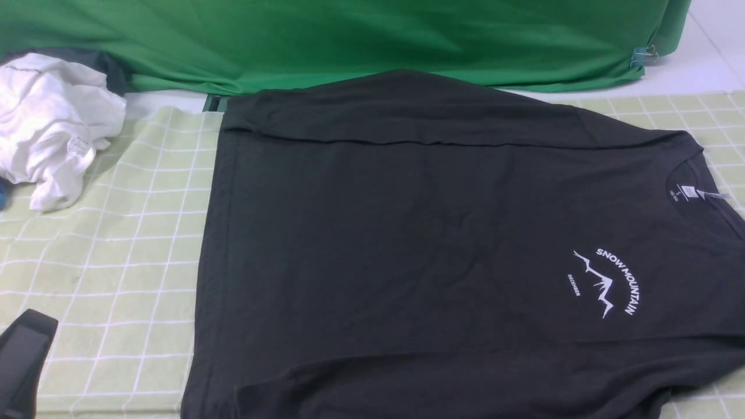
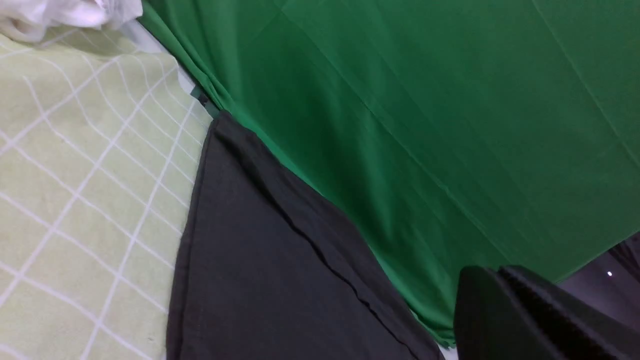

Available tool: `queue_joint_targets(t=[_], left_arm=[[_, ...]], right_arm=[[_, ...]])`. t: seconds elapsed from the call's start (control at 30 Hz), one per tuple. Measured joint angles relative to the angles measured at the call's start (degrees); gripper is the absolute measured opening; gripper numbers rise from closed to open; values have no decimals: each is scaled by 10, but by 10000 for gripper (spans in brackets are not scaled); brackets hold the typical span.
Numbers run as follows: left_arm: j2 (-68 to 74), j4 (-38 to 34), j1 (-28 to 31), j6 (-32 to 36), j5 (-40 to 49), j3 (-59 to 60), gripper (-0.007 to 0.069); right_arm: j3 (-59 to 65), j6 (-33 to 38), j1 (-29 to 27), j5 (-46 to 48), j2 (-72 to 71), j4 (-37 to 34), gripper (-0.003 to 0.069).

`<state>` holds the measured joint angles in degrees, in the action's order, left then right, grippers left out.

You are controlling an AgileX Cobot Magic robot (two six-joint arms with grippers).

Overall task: Fold a long-sleeved shirt over a green coffee tablecloth.
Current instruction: 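Grasp the left edge of the dark T-shirt lying flat on the table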

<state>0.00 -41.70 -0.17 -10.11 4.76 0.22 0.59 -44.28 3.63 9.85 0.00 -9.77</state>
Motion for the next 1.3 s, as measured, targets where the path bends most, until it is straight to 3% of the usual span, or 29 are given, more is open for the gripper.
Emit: queue_joint_targets(t=[0.23,0.33,0.4,0.47,0.5,0.57,0.67,0.73,0.8,0.93,1.1,1.2,1.3], left_arm=[[0,-3,0,-2,-19,0,18],[0,-8,0,-25,-48,0,18],[0,-7,0,-36,-44,-22,18],[10,41,0,-32,-12,-92,18],[13,47,0,-32,-4,-107,18],[78,122,0,-29,76,-213,18],[178,197,0,3,208,-328,18],[233,224,0,27,267,-374,18],[320,242,0,62,352,-435,18],[456,230,0,123,465,-495,18],[601,164,0,195,558,-496,18],[634,132,-19,212,553,-474,18],[669,137,-73,188,516,-438,25]], right_arm=[[0,-2,0,-8,0,-1,244],[0,20,2,-47,0,-2,192],[-13,55,10,-69,0,-2,97],[-71,105,20,-75,6,-2,25],[-77,110,21,-74,8,-2,22],[-161,177,28,-42,44,-2,8],[-288,285,32,87,127,-1,5],[-349,348,32,173,165,-1,5],[-444,416,32,323,243,-1,5],[-534,478,32,487,345,-1,17],[-555,510,32,561,446,-1,44],[-555,511,32,563,469,-1,52],[-555,513,32,563,496,-1,59]])
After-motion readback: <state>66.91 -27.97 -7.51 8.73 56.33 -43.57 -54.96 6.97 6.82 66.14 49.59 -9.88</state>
